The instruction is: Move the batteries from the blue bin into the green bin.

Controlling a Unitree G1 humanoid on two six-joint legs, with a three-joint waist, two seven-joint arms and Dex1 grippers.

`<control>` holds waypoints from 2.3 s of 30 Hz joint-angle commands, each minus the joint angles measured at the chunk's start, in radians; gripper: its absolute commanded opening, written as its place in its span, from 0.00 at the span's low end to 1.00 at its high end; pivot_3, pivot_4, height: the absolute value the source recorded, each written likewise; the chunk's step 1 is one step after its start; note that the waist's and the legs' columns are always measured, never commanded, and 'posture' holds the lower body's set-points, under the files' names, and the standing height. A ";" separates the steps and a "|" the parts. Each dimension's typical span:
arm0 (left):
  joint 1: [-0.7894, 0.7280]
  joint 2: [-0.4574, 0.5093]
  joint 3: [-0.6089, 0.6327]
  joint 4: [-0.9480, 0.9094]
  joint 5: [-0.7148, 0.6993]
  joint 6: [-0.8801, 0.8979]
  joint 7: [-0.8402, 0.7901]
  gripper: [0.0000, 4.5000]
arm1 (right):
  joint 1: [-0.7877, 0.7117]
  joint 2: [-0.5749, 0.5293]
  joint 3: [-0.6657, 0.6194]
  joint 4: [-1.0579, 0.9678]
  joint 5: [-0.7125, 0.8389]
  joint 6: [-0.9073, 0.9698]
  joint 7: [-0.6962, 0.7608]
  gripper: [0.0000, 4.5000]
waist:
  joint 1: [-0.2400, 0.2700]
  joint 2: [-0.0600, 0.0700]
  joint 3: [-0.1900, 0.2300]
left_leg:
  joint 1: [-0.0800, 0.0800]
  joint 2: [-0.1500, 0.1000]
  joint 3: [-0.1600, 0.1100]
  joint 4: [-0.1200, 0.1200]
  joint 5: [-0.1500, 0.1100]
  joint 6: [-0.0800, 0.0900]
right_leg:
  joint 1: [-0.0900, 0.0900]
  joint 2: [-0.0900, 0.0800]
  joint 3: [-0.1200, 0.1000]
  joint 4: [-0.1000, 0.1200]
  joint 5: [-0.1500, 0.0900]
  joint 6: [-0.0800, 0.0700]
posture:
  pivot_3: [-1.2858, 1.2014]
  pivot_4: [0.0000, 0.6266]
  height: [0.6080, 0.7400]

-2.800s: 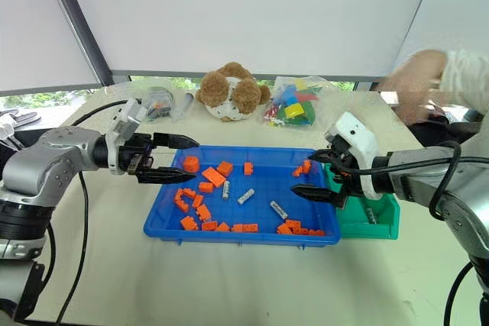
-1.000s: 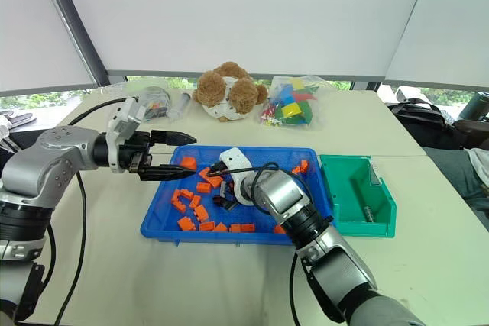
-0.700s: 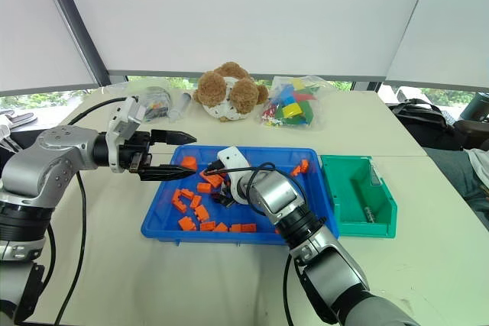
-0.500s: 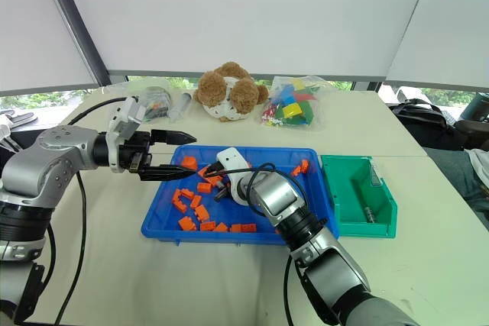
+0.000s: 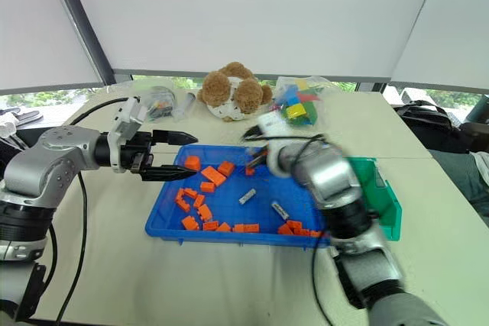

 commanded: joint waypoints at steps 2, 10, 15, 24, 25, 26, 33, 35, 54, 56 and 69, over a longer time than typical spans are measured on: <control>-0.022 -0.007 -0.002 0.004 0.006 -0.023 -0.012 1.00 | 0.118 -0.289 -0.154 -0.145 0.018 0.049 0.069 0.00 | -0.004 0.000 0.000 | 0.000 0.000 0.000 -0.001 -0.001 0.001 | 0.000 0.000 0.000 -0.002 0.000 0.000 | 0.52 0.24 0.95; -0.044 -0.030 -0.018 0.040 0.021 -0.041 -0.029 1.00 | 0.391 -0.482 -0.286 -0.223 0.081 0.053 0.150 0.12 | -0.031 0.000 0.000 | 0.003 0.000 -0.001 -0.001 -0.001 0.002 | 0.000 0.002 0.003 0.000 0.000 0.000 | 0.52 0.24 0.95; -0.053 -0.040 -0.023 0.050 0.029 -0.046 -0.036 1.00 | 0.429 -0.468 -0.304 -0.224 0.118 0.030 0.162 0.68 | -0.033 0.000 0.000 | 0.002 0.000 -0.001 -0.001 -0.001 0.002 | 0.000 0.002 0.003 0.000 0.000 0.000 | 0.52 0.24 0.95; -0.061 -0.041 -0.021 0.059 0.042 -0.053 -0.047 1.00 | 0.206 -0.287 -0.204 -0.283 0.298 0.033 0.217 1.00 | -0.040 0.000 0.000 | 0.003 0.001 -0.002 -0.001 -0.001 0.002 | 0.000 0.003 0.002 0.000 0.000 0.000 | 0.52 0.24 0.95; -0.062 -0.041 -0.020 0.058 0.042 -0.051 -0.045 1.00 | 0.192 -0.249 -0.153 -0.282 0.298 0.023 0.206 1.00 | -0.038 0.000 0.000 | 0.003 0.001 -0.002 -0.001 -0.001 0.002 | 0.000 0.003 0.002 0.000 0.000 0.000 | 0.52 0.24 0.95; -0.063 -0.040 -0.018 0.054 0.041 -0.049 -0.044 1.00 | 0.180 -0.203 -0.100 -0.272 0.294 0.012 0.189 1.00 | -0.038 0.000 0.000 | 0.002 0.001 -0.002 -0.001 -0.001 0.002 | 0.000 0.003 0.002 0.000 0.000 0.000 | 0.52 0.24 0.95; -0.050 -0.026 -0.003 0.027 0.035 -0.038 -0.028 1.00 | 0.158 -0.001 0.147 -0.082 0.195 -0.088 0.077 1.00 | -0.029 0.000 0.000 | 0.001 0.000 -0.002 0.000 -0.001 0.002 | 0.000 0.001 0.002 0.000 0.000 0.000 | 0.52 0.24 0.95; -0.040 -0.017 0.002 0.017 0.035 -0.035 -0.023 1.00 | 0.154 0.042 0.180 -0.018 0.165 -0.096 0.041 1.00 | -0.030 0.000 0.000 | 0.001 0.000 -0.002 0.000 -0.001 0.002 | 0.000 0.001 0.002 0.000 0.000 0.000 | 0.52 0.24 0.95; -0.021 -0.004 0.006 -0.024 0.010 -0.003 0.006 1.00 | 0.123 0.176 0.305 0.191 0.040 -0.216 0.028 1.00 | -0.039 0.000 0.000 | 0.001 0.000 -0.002 0.000 -0.001 0.001 | 0.000 0.001 0.001 0.001 0.000 0.000 | 0.52 0.24 0.95; -0.022 -0.004 0.005 -0.025 0.008 -0.001 0.008 1.00 | 0.125 0.174 0.314 0.188 0.033 -0.218 0.034 1.00 | -0.039 0.000 0.000 | 0.001 0.000 -0.002 0.000 -0.001 0.001 | 0.000 0.001 0.001 0.001 0.000 0.000 | 0.52 0.24 0.95; -0.013 -0.010 0.003 -0.033 -0.001 0.002 0.012 1.00 | 0.010 0.054 0.042 0.124 0.021 -0.122 0.007 0.49 | -0.032 0.001 0.001 | 0.001 0.000 -0.002 0.000 -0.001 0.001 | 0.000 0.001 0.001 0.001 0.000 0.000 | 0.52 0.24 0.95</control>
